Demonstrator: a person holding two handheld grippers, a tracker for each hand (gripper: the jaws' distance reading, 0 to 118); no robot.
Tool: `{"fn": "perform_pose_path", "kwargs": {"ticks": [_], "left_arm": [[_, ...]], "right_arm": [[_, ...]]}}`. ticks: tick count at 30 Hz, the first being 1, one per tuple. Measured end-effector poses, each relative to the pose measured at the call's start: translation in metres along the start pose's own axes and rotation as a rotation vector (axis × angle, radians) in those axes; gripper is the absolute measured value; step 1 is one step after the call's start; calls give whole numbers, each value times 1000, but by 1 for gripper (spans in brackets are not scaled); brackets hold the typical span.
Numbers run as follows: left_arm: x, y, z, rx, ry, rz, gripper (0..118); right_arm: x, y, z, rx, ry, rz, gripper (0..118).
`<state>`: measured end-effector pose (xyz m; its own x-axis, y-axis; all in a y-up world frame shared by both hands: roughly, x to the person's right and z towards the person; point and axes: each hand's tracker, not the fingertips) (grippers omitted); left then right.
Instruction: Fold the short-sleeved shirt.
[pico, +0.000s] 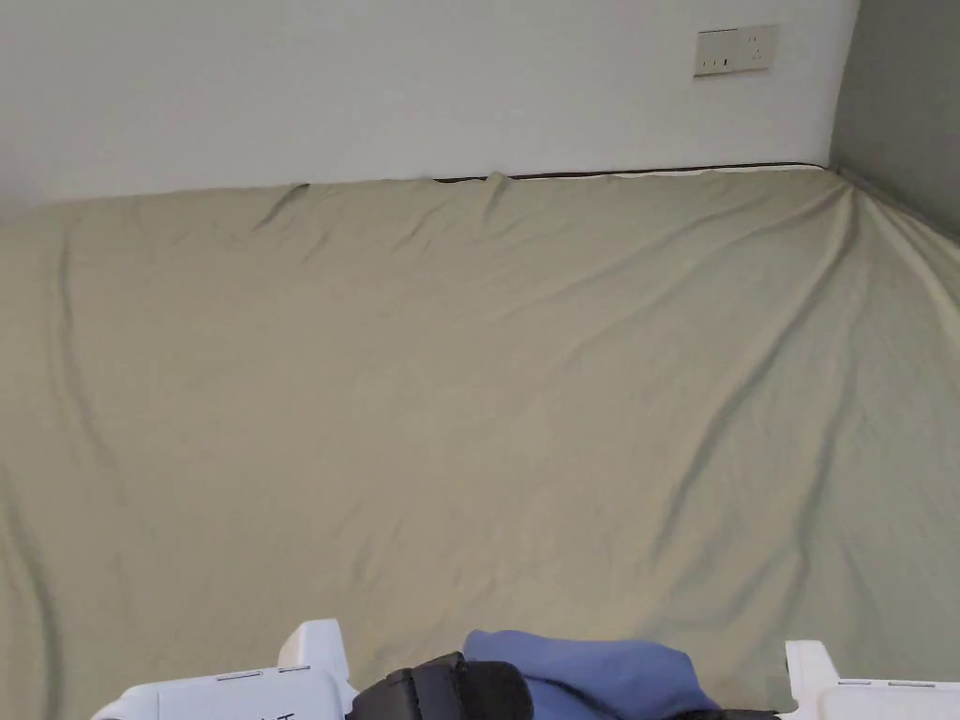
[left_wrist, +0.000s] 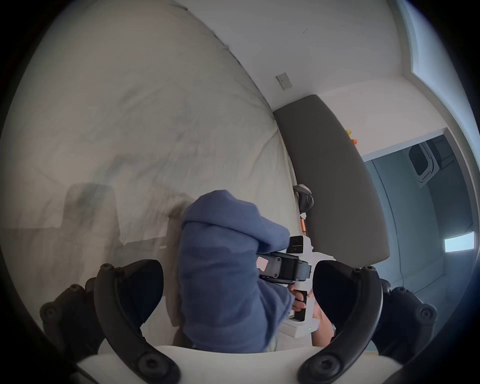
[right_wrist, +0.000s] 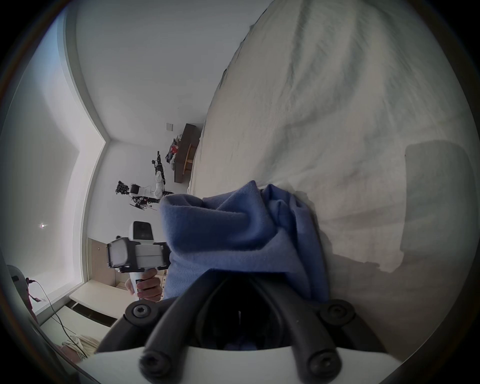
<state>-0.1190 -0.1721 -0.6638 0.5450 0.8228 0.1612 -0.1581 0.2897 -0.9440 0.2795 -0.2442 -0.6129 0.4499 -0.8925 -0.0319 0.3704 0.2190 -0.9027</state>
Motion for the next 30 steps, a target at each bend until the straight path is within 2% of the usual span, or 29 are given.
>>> {"fn": "perform_pose_path", "kwargs": {"ticks": [3,6,9,10,11,12,13,16,19,22,25,29,30], "left_arm": [[-8,5,-17,-34,19,28,113],[-15,6,-40,-107,-92,107,108],[-11,1,-62,-187,-94,69,105],[-5,-1,-61,-152,-80,33,96],[-2,1,-56,-135,-71,11,77],[0,4,-54,-131,-26,-3,47],[-1,7,-52,-139,62,-28,43],[-6,9,-43,-146,-24,-4,43],[2,8,-38,-134,21,-76,42],[1,18,-25,-117,11,-74,42],[-10,40,11,-87,136,-104,42],[-32,82,97,-33,323,-158,42],[-38,93,118,-14,400,-135,42]], "right_arm": [[-2,-2,-1,3,3,0,0],[2,-1,-1,8,13,-13,0],[0,-1,0,8,9,-17,0],[-4,-1,2,9,-9,-7,0],[-7,-1,7,20,-23,8,0],[-11,-1,13,31,-34,22,0],[-16,-1,20,49,-50,41,0],[-26,-5,46,105,-51,96,0],[-36,-7,69,189,-52,110,0],[-43,-4,82,233,-96,127,0],[-57,1,76,241,-149,173,0],[-72,2,49,239,-132,211,0],[-75,2,39,227,-118,218,0]]}}
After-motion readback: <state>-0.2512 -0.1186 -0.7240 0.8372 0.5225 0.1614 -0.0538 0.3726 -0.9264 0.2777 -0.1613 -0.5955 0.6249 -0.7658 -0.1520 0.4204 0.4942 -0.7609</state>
